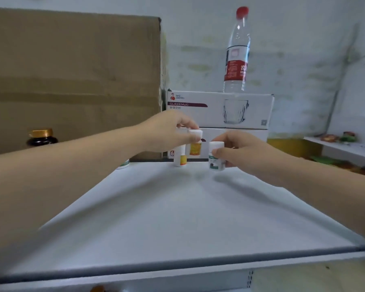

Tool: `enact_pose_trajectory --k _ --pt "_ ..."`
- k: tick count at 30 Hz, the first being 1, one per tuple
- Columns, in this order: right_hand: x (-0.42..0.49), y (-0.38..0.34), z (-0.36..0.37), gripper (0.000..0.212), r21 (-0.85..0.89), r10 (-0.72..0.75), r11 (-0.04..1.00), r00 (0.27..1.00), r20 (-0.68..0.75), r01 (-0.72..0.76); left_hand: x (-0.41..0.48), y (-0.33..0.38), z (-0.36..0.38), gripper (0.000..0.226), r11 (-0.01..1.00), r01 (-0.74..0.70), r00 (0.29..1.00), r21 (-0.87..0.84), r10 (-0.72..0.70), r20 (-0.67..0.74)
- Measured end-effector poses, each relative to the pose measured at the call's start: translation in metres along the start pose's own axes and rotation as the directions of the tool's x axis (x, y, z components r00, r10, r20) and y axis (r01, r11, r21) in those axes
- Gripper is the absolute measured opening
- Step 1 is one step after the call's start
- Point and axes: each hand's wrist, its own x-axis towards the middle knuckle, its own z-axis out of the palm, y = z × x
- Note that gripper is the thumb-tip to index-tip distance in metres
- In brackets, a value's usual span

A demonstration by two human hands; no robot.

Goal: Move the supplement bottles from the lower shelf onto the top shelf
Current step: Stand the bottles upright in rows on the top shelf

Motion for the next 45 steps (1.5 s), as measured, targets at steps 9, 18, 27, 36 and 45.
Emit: enact_pose_trajectory --k 9,18,27,36,45 --pt "0.010 0.036 0.005 0.009 0.170 -0.015 0.985 1.000 0.018 0.011 0.031 -0.018 0.024 0.034 0.995 0.091 0.993 -0.038 -0.088 0.076" --pt "0.011 0.037 0.006 0.012 0.229 0.017 0.973 0.995 0.097 -0.039 0.037 -0.035 0.043 0.027 0.998 0.068 0.995 0.003 -0.068 0.071" --pt "0.015 0.043 0.004 0.012 0.179 0.026 0.983 0.998 0.059 -0.036 0.034 -0.039 0.050 0.025 0.998 0.054 0.997 -0.019 -0.053 0.052" --pt "0.013 0.032 -0.003 0.012 0.242 0.038 0.969 0.999 0.010 -0.039 0.026 -0.033 0.057 0.038 0.994 0.019 1.000 0.111 -0.020 0.006" --pt "0.016 0.012 -0.070 0.011 0.052 0.036 0.998 0.998 -0.056 -0.033 0.006 0.037 0.039 0.043 0.904 -0.161 0.962 0.397 0.054 0.267"
